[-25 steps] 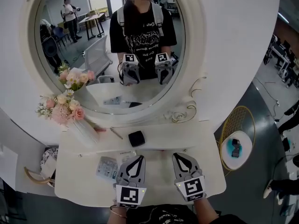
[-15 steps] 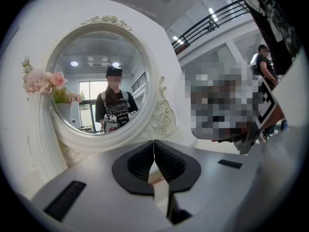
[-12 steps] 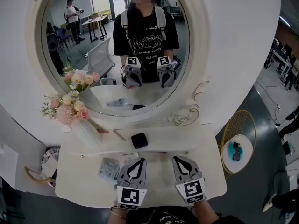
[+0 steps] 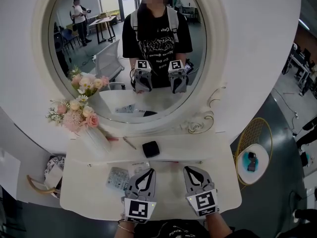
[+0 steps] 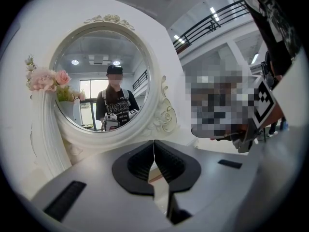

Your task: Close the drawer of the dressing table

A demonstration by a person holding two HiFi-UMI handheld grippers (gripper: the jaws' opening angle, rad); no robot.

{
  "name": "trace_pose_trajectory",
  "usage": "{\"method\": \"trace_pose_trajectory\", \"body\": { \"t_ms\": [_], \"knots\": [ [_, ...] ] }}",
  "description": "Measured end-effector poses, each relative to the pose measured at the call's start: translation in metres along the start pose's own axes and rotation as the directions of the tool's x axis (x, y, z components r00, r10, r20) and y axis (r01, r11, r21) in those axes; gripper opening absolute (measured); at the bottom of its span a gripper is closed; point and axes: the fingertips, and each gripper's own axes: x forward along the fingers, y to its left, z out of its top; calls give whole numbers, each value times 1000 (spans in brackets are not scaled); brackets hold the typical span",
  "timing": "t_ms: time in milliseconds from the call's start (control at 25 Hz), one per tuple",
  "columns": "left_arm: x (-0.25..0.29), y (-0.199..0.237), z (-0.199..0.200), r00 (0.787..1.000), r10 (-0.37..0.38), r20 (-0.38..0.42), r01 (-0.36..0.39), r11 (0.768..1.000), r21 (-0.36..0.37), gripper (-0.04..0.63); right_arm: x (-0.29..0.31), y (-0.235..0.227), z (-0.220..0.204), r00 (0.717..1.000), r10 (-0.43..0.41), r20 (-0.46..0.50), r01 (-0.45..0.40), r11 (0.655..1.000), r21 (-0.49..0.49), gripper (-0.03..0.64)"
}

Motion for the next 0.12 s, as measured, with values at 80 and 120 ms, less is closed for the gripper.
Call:
{"method": "trace_pose_trajectory", "body": {
  "t_ms": [80, 120],
  "knots": [
    [-2, 2, -1, 1000, 2, 0, -2, 1000, -3, 17, 1, 3, 2, 1000, 3, 0, -3, 1000, -3, 8],
    [-3, 4, -2, 1000, 3, 0, -3, 1000, -5, 17, 2, 4, 3, 1000, 5, 1, -5, 1000, -4, 9]
  ]
}}
